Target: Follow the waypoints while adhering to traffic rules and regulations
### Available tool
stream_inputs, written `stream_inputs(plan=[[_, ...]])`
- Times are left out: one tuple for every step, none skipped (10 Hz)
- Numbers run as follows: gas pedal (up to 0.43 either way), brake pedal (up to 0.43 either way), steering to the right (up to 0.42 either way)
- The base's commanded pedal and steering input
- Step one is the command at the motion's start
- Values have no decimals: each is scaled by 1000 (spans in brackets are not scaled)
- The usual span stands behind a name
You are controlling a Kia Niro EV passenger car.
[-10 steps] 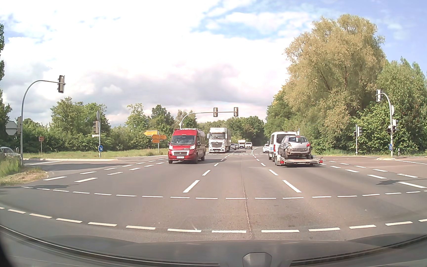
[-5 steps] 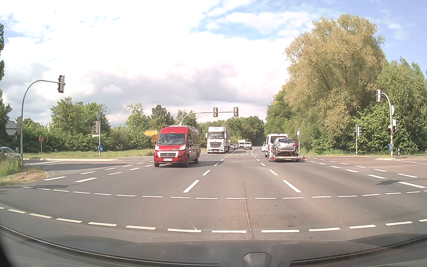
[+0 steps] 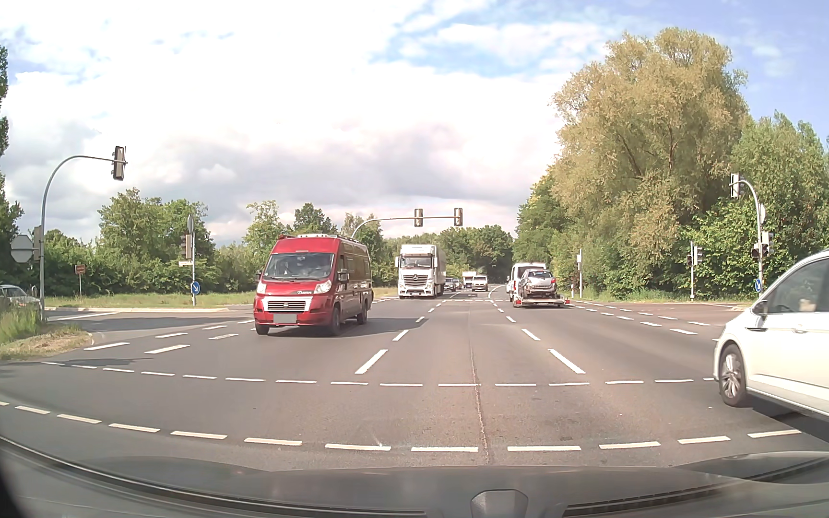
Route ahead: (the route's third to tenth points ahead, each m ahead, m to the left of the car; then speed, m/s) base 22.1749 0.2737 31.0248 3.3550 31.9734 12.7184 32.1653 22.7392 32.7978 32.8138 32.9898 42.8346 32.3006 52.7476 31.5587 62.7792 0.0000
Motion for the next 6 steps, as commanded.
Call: stream_inputs(plan=[[0, 262, 7], [0, 262, 7], [0, 262, 7], [0, 262, 7], [0, 262, 7], [0, 262, 7]])
